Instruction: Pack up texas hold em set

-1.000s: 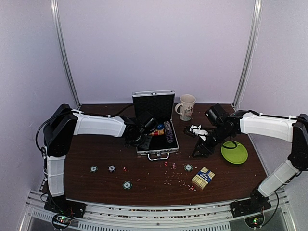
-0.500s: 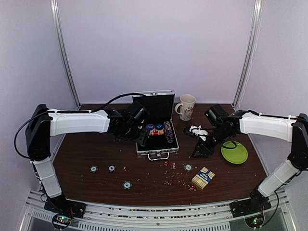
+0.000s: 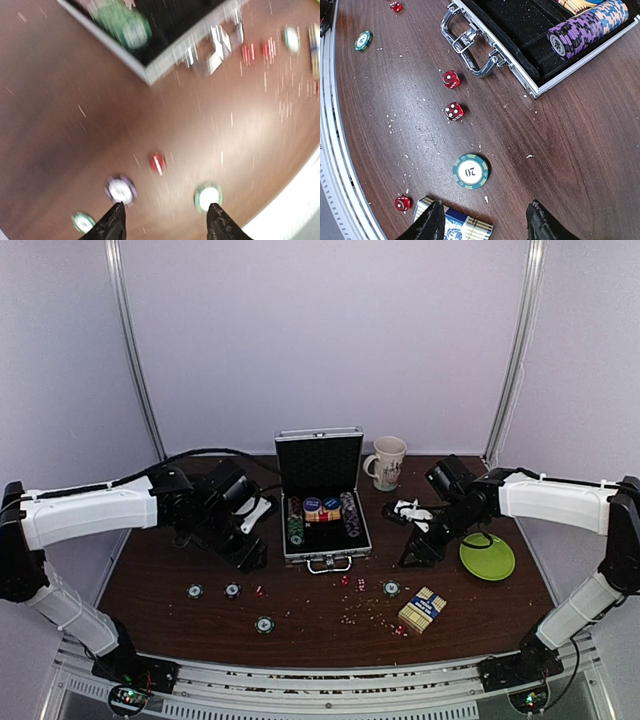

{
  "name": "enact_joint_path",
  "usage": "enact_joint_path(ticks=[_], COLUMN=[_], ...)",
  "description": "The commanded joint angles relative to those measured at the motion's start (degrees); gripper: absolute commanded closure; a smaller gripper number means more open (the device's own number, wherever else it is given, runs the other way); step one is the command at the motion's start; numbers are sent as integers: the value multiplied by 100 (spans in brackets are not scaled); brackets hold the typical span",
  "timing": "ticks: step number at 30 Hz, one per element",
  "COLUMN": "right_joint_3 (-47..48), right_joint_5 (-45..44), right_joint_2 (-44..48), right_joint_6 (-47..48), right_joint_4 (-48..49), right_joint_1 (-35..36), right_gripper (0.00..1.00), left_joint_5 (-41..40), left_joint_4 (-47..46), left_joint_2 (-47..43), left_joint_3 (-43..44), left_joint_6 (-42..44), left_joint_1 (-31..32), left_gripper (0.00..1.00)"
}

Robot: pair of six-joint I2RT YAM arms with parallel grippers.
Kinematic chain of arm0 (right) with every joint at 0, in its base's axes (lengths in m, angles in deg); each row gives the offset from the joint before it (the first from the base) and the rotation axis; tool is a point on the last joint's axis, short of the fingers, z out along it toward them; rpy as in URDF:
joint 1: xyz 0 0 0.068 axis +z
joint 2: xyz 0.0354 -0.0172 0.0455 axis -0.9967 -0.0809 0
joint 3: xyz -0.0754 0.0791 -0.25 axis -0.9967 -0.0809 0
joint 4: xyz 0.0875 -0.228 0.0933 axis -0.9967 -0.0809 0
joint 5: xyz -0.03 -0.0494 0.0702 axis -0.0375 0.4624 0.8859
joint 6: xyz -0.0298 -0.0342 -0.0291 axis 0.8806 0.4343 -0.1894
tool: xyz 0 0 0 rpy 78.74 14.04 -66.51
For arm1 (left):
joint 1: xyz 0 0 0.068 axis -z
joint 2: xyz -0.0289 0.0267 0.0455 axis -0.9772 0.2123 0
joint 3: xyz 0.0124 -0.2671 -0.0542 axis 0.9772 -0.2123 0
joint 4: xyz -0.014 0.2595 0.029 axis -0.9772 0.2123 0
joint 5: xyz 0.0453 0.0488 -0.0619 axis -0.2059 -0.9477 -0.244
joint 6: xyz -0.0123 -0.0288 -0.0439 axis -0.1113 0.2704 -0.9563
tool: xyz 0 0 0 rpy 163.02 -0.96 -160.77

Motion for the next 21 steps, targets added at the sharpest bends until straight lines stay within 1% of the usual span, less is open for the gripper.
enact_joint_path(ticks=[1, 4, 7, 11, 15, 21], right_joint_3=[169, 256, 404, 601, 695, 594], right_joint_5=[-102, -438, -777, -991, -965, -941], right_joint_2=[268, 256, 163, -85, -326, -386], right_joint_6=[139, 278, 449, 543, 496, 479], right_joint_4=[-191, -355, -548, -716, -753, -701], right_joint_1=[146, 445, 855, 1248, 1448, 1514], right_gripper=[44, 44, 46, 47, 48, 48], left_joint_5=[1141, 1387, 1505, 1660, 1744, 1411], left_joint_4=[356, 311, 310, -48, -362, -354], left_joint_2=[-463, -520, -330, -80, 223, 887], left_joint_3=[-624, -900, -1056, -1182, -1225, -987], left_joint_6=[245, 205, 206, 226, 223, 326], left_joint_1=[42, 94, 182, 258, 331, 752], left_gripper=[43, 43, 42, 38, 37, 37])
